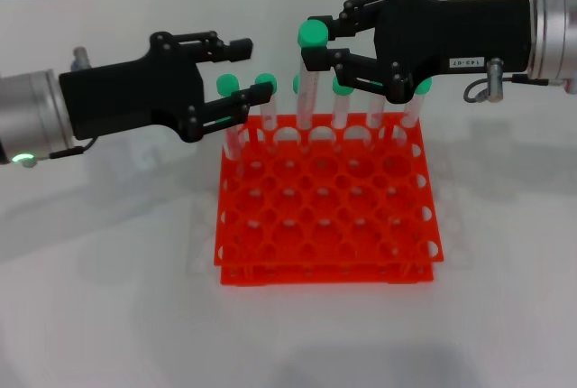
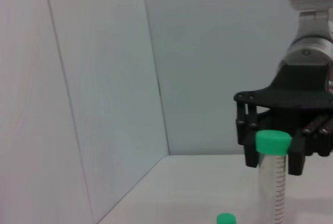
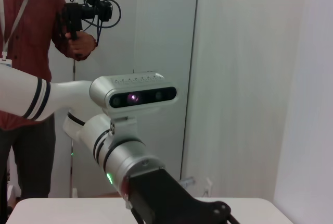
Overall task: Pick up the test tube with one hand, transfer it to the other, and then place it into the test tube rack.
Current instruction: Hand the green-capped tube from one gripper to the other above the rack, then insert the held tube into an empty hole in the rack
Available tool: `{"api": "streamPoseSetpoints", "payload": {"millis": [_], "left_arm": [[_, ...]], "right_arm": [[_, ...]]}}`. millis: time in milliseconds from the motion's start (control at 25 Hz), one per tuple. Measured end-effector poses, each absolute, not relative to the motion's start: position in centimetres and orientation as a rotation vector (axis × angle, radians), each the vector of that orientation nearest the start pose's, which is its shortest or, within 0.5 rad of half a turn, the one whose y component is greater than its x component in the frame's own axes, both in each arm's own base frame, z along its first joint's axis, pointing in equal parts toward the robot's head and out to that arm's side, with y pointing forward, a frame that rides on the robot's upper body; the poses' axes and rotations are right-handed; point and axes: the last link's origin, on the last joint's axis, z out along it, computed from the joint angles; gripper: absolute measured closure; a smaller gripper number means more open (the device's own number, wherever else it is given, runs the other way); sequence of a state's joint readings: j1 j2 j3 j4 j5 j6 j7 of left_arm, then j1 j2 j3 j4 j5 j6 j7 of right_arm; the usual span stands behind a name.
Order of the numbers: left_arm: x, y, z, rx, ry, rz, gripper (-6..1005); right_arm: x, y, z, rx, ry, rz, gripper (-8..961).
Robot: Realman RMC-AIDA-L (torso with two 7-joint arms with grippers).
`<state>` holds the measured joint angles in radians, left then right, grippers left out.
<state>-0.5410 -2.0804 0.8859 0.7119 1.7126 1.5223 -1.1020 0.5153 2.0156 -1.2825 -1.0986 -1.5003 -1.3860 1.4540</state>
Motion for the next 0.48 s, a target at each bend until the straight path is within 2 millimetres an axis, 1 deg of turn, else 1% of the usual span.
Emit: {"api": "streamPoseSetpoints", "payload": {"millis": [80, 280, 400, 480], "left_arm": [[-21.7, 34.8, 0.8, -2.668, -0.104, -0.81, 587], [-22.7, 34.2, 2.7, -2.643, -0.207, -0.765, 380], [-23.1, 33.8, 3.8, -2.65, -0.289, -0.707, 246], [-23.6, 33.4, 4.5, -2.673, -0.379, -0.629, 157]], "right_arm": [[13.0, 35.7, 2.1, -2.769, -0.051, 0.826, 703], [13.1, 35.7, 2.0, -2.767, -0.039, 0.825, 703], [13.1, 35.7, 1.9, -2.767, -0.028, 0.826, 703], [13.3, 35.6, 1.8, -2.771, -0.014, 0.826, 703]]}}
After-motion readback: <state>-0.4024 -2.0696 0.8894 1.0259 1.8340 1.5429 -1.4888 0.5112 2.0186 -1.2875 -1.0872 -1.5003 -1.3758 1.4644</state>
